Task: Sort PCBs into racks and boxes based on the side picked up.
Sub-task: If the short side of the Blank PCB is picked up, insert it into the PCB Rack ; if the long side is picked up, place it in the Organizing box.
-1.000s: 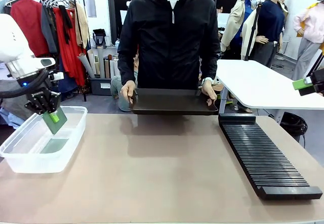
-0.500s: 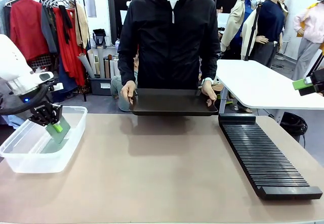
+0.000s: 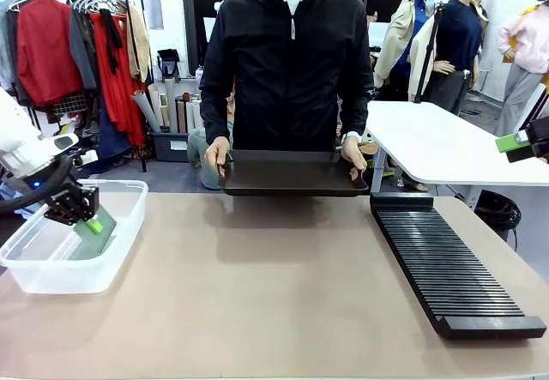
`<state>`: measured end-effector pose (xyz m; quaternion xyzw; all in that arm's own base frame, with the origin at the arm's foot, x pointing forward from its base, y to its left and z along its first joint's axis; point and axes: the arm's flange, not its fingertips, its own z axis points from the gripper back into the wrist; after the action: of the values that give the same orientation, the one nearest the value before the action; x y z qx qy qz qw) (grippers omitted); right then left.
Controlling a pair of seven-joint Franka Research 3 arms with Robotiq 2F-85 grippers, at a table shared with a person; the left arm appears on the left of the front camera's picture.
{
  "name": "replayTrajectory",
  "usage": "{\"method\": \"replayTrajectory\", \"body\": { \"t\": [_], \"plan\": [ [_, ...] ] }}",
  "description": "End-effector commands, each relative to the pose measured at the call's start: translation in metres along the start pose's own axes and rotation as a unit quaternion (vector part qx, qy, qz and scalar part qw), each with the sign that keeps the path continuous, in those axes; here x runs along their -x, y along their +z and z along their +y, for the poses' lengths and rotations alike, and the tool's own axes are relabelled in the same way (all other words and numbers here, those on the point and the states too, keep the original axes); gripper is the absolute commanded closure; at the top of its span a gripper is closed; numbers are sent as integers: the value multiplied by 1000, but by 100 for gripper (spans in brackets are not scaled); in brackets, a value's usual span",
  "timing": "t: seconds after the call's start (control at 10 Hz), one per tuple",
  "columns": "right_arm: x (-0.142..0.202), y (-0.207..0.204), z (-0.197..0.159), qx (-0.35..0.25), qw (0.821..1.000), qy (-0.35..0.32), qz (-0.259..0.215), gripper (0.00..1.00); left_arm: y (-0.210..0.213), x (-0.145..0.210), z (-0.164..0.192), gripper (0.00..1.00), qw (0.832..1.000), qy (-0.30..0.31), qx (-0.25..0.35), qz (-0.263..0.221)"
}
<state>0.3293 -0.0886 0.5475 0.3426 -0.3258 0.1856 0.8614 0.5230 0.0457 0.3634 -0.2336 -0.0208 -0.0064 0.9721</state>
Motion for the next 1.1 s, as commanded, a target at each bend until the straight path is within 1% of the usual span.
{"method": "replayTrajectory", "body": {
  "t": [0.0, 0.2, 0.3, 0.5, 0.7, 0.8, 0.9, 1.0],
  "plan": [
    [-2, -2, -1, -10, 1000, 7, -14, 0, -5, -3, 10, 100, 1000, -1, 13, -9],
    [-2, -2, -1, -10, 1000, 7, -14, 0, -9, -7, 14, 100, 1000, 1, 17, -10],
    [-2, -2, -1, -10, 1000, 7, -14, 0, -11, -9, 16, 90, 1000, 2, 20, -10],
    [-2, -2, -1, -10, 1000, 7, -14, 0, -11, -11, 17, 54, 1000, 5, 21, -8],
    [-2, -2, -1, -10, 1000, 7, -14, 0, -9, -11, 17, 15, 1000, 9, 13, -6],
    [-2, -2, -1, -10, 1000, 7, -14, 0, -7, -10, 16, 0, 1000, 15, 3, -2],
    [-2, -2, -1, -10, 1000, 7, -14, 0, 0, -10, 12, 0, 1000, 22, -16, 3],
    [-2, -2, -1, -10, 1000, 7, -14, 0, 12, -9, 2, 0, 998, 28, -49, 12]
  ]
}}
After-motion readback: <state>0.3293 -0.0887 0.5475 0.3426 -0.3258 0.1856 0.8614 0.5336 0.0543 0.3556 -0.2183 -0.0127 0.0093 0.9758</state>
